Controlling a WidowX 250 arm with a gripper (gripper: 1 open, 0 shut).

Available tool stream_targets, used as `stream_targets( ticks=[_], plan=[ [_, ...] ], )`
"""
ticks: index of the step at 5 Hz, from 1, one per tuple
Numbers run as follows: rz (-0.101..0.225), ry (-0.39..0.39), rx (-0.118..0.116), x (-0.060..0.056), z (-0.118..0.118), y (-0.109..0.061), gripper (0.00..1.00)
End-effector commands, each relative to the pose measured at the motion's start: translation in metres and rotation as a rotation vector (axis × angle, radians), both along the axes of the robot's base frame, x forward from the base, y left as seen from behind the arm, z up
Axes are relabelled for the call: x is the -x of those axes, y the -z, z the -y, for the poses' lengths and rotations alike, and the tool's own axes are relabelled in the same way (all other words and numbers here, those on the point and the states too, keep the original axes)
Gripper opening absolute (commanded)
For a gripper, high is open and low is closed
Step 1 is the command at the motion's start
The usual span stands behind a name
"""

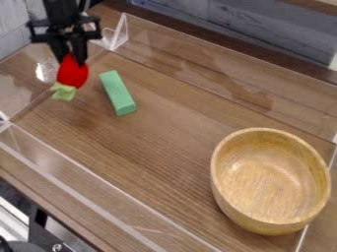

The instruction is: Move the red object to the right side of the table

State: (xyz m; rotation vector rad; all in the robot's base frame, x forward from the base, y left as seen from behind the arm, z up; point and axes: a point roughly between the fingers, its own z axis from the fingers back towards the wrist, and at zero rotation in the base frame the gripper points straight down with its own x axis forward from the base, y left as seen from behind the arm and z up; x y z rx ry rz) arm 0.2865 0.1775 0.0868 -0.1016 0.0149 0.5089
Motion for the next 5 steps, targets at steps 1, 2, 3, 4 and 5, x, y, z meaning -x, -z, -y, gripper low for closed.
stream_targets(
  ticks=[1, 2, 3, 4, 5],
  plan=[
    [0.081, 0.025, -0.025, -0.017, 0.021, -0.040, 0.00],
    [0.084, 0.079, -0.007, -0.027, 0.049, -0.048, 0.00],
    [0.087, 0.133, 0.006, -0.037, 0.076, -0.053, 0.00],
    [0.092, 0.173, 0.020, -0.043, 0.094, -0.061, 0.00],
    [0.092, 0.228, 0.036, -0.048, 0.115, -0.068, 0.00]
  ],
)
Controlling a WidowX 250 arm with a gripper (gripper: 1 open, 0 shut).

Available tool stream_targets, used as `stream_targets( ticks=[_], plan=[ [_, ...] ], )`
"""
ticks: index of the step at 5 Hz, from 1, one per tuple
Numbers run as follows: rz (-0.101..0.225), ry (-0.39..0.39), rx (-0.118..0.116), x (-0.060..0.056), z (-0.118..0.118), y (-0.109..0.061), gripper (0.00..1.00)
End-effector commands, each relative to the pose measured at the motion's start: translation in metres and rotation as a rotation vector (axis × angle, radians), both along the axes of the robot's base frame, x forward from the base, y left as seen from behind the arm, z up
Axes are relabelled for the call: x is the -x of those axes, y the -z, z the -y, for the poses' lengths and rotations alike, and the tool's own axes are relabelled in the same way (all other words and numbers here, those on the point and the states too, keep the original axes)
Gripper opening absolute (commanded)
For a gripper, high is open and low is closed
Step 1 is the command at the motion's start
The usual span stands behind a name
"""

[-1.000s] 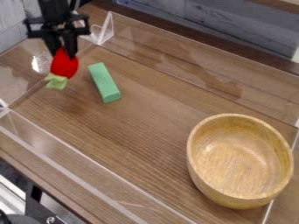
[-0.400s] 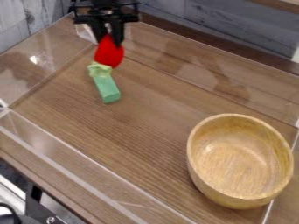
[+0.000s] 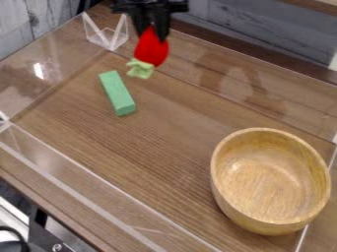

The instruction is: Move the red object to the right side of the table

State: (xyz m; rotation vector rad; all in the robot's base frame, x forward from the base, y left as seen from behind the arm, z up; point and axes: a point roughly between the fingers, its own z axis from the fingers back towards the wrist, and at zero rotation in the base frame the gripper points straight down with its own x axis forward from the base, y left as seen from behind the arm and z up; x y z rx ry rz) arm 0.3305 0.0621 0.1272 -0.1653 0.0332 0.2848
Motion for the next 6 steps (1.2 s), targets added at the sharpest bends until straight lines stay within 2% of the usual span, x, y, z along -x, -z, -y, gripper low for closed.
stream_targets(
  ticks=[1, 3, 6],
  plan=[
    [0.084, 0.032, -0.009, -0.011, 0.022, -0.028, 0.00],
    [0.083, 0.032, -0.006, -0.020, 0.050, -0.026, 0.00],
    [0.070, -0.083, -0.013, -0.021, 0.069, -0.013, 0.00]
  ],
)
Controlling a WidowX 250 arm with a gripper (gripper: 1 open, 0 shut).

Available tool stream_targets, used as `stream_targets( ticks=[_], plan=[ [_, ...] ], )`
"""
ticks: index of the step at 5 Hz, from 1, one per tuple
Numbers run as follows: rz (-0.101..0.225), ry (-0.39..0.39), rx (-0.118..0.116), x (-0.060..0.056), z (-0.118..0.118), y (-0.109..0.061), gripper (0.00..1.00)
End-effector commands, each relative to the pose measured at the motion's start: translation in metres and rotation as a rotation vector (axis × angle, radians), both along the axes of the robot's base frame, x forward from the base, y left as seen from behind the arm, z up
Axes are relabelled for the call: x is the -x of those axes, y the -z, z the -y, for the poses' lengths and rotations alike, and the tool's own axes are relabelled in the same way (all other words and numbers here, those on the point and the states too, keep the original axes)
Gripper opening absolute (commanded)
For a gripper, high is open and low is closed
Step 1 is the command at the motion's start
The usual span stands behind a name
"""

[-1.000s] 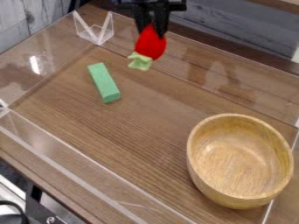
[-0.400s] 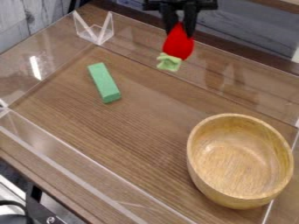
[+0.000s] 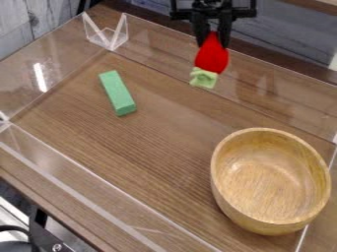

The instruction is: Move the red object to the right side of the table

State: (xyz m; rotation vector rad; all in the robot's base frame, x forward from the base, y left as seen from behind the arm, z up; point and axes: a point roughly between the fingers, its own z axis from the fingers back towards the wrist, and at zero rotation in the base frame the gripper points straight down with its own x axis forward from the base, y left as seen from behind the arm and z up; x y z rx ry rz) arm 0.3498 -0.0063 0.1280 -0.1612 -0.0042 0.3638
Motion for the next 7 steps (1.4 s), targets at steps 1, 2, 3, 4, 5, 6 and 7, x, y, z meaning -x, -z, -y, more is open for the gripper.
stream_targets(
  ticks=[1, 2, 3, 4, 5, 6, 7],
  plan=[
    [0.035, -0.035, -0.005, -0.001, 0.010, -0.008, 0.00],
    [0.033, -0.066, -0.007, -0.005, 0.019, -0.002, 0.00],
    [0.037, -0.104, -0.004, -0.013, 0.021, 0.005, 0.00],
    [0.047, -0.118, -0.001, -0.024, 0.016, 0.006, 0.00],
    [0.057, -0.138, 0.001, -0.025, 0.013, 0.010, 0.00],
    [0.059, -0.058, 0.000, -0.023, 0.042, 0.010, 0.00],
    [0.043, 0.009, -0.012, -0.023, 0.073, 0.021, 0.00]
  ],
)
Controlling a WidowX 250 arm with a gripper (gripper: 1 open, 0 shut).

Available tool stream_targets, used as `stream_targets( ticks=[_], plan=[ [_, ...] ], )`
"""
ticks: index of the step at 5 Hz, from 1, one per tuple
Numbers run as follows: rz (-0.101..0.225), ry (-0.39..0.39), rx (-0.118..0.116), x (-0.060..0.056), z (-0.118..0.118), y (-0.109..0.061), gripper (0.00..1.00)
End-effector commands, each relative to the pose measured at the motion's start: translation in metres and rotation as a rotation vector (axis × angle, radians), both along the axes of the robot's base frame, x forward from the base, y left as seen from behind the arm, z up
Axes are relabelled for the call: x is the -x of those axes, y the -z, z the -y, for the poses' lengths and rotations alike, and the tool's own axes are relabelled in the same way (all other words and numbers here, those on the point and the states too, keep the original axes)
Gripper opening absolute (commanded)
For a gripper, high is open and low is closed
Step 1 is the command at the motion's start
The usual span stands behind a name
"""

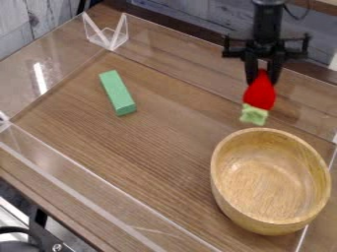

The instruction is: Move the red object to the right side of the table

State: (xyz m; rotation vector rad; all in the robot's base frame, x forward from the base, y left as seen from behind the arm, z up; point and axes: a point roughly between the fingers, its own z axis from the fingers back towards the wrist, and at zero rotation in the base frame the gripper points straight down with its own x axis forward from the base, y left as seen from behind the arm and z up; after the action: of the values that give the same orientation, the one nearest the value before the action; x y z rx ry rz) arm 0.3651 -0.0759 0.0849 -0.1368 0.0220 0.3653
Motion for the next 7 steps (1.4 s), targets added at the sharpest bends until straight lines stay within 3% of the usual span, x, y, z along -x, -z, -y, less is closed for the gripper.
stream_targets(
  ticks=[1, 3, 4, 7],
  plan=[
    [0.056, 0.033, -0.011, -0.011, 0.017, -0.006, 0.00],
    [0.035, 0.047, -0.037, -0.009, 0.020, 0.019, 0.00],
    [0.022, 0.041, -0.046, -0.006, 0.015, 0.025, 1.00],
    [0.023, 0.049, -0.068, 0.000, 0.018, 0.030, 1.00]
  ],
)
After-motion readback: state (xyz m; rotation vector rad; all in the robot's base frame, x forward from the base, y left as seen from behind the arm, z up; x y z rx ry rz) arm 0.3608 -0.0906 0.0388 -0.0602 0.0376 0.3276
